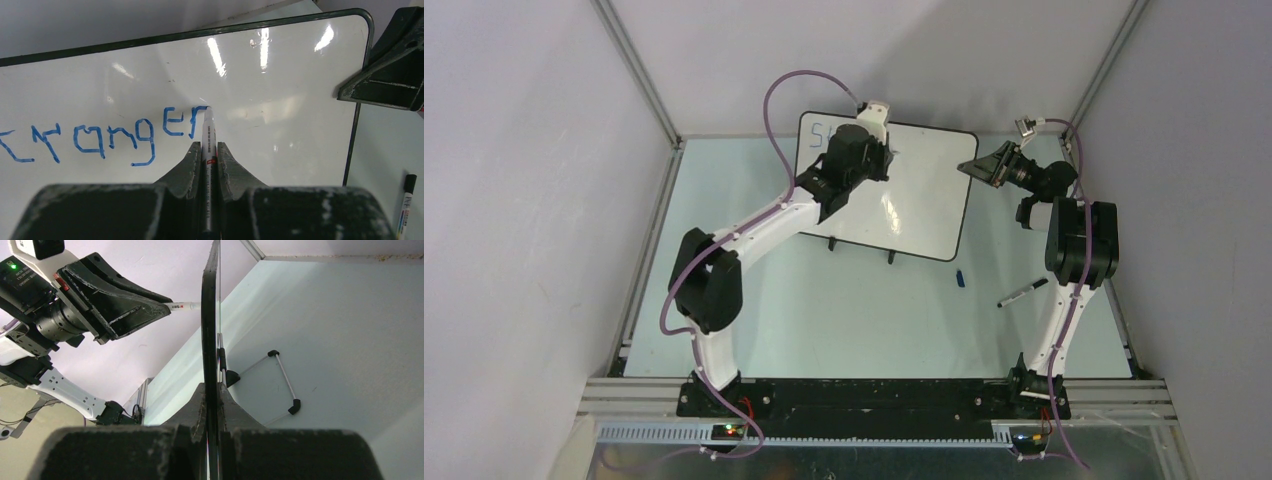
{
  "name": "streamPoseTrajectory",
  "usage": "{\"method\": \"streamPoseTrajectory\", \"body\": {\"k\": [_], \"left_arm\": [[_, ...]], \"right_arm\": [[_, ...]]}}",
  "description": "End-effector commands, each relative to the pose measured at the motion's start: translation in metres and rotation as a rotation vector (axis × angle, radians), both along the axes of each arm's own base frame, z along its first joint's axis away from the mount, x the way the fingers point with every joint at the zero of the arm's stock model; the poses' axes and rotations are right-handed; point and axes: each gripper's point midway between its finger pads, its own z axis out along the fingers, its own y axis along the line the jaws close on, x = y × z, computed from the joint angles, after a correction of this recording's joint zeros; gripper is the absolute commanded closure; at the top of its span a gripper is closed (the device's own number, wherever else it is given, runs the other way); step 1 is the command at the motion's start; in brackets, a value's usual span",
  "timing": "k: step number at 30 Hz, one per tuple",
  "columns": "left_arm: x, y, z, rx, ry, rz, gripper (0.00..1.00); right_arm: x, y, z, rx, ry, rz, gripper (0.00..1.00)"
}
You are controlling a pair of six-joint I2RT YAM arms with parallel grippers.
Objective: Write a sentence on the whiteboard
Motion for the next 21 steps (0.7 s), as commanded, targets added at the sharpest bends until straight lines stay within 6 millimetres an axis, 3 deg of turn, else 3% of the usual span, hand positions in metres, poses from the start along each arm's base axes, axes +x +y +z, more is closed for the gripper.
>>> {"method": "streamPoseTrajectory", "body": {"k": [1, 7, 14, 21], "left_arm": [[0.000, -0.009, 0.022, -0.037, -0.044, -0.026, 1.00], [-0.003, -0.008, 0.033, -0.055, -0.066, -0.034, 1.00], [-0.016, 0.011, 0.064, -0.105, -0.148, -0.008, 1.00], [-0.010, 0.024, 0.058, -0.096, -0.140, 0.026, 1.00]], "right_arm": [[-0.011, -0.001, 0.038, -0.006, -0.084, 0.006, 1.00], [-0.010, -0.001, 0.038, -0.006, -0.087, 0.004, 1.00], [-0.010, -0.001, 0.038, -0.006, -0.085, 0.004, 1.00], [-0.010, 0.000, 0.037, -0.007, -0.084, 0.006, 1.00]]}}
